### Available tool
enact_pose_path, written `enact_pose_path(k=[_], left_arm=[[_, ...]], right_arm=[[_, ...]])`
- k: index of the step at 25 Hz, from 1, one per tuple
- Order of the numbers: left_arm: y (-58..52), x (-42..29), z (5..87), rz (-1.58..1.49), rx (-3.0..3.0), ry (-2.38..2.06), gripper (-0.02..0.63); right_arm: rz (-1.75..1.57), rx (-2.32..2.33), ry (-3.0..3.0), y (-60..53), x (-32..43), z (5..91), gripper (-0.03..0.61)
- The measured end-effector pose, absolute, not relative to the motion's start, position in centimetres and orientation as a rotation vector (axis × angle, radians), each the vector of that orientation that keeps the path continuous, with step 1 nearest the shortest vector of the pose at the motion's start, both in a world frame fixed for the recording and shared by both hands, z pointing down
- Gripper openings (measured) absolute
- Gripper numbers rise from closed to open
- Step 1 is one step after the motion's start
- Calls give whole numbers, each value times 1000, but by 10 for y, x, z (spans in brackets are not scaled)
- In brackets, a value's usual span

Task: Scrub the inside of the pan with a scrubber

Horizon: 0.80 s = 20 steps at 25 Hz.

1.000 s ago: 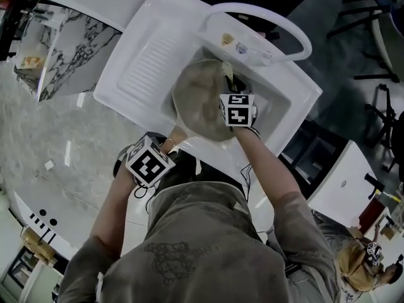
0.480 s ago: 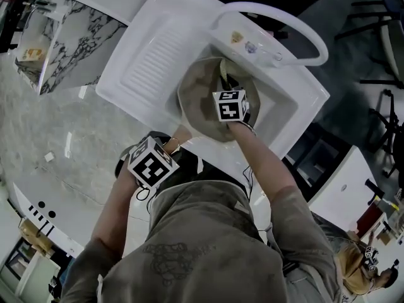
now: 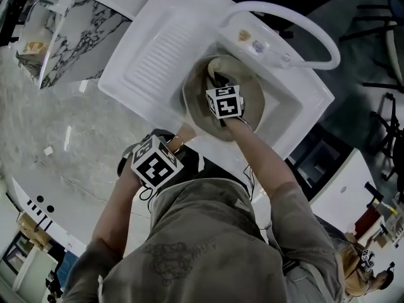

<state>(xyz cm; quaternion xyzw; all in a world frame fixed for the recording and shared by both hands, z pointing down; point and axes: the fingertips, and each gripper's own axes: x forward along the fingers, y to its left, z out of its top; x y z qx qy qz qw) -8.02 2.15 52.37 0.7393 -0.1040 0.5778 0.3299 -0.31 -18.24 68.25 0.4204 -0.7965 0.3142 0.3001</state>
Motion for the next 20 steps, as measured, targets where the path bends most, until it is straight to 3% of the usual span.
enact_pose_path(k=[20], left_arm=[[22,-81,524,1546,1923,-254,198]], right_arm=[[874,184,-2412,-81,-67,621,83]])
